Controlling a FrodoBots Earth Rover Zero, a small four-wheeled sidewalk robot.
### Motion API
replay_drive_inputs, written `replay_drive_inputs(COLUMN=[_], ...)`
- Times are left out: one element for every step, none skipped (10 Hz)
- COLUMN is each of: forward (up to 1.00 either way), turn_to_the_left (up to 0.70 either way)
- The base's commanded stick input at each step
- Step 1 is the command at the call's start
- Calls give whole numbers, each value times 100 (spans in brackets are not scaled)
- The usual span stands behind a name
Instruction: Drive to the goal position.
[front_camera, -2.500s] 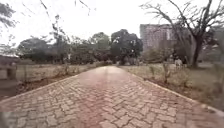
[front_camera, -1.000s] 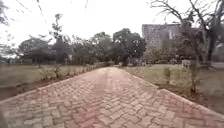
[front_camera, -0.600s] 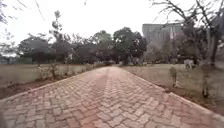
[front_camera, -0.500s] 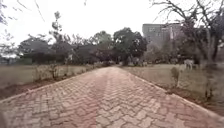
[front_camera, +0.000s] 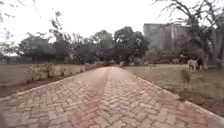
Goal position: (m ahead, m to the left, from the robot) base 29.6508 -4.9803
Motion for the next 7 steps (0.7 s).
replay_drive_inputs(forward=[70, 70, 70, 70, 70, 70, 70], turn_to_the_left=[0, 0, 0, 0, 0, 0, 0])
